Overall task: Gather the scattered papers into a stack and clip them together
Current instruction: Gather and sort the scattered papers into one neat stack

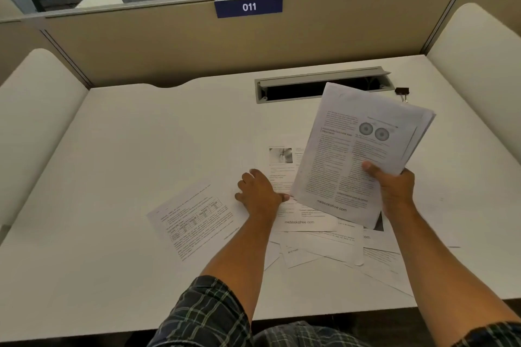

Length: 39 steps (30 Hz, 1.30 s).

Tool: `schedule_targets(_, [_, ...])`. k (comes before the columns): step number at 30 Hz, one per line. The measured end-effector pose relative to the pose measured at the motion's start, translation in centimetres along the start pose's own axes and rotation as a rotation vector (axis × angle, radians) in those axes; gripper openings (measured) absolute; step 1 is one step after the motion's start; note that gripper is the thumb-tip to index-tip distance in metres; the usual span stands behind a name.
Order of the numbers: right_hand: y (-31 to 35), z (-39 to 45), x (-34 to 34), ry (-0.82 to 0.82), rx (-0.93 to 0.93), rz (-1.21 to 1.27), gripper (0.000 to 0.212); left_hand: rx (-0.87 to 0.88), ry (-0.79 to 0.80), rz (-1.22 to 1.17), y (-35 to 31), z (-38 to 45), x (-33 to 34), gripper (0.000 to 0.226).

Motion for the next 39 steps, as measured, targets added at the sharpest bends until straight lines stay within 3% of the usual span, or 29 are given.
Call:
schedule_targets(12, [-0.4, 1.0, 0.0, 0.002, 0.014, -0.019, 0.037, -0.105, 0.034, -0.407, 1.1, 1.9, -0.4, 0.087])
schedule_targets(21, [-0.3, 0.8, 0.1, -0.008, 0.025, -0.022, 0.030, -0.132, 0.052, -0.623, 3.0, 3.9, -0.8, 0.024])
schedule_targets(25, [0.0, 0.8, -0.1, -0.020, 0.036, -0.054, 0.033, -0.048, -0.045, -0.708, 3.0, 4.0, -2.0, 0.032])
schedule_targets(31, [0.1, 1.3, -0.2, -0.073, 0.073, -0.076, 0.046, -0.022, -0.191, -1.093, 3.5, 4.9, -4.9, 0.007])
schedule_targets(35, [0.1, 1.6, 0.3, -0.085, 0.107, -0.085, 0.043, -0.114, -0.127, -1.341, 4.1, 5.9, -5.8, 0.010])
schedule_targets(39, [0.1, 1.5, 1.0, -0.097, 0.134, -0.080, 0.043, -0.076, 0.012, -1.460, 4.5, 6.2, -6.4, 0.004])
Point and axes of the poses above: each hand's wrist, its own z-axis towards the middle knuckle, its own x-axis out of the palm, y = z × x, the point moved 2 cm from there along z, towards the middle knuckle, and after that the axes turned 11 degrees about -z, right-handed, at the moved point
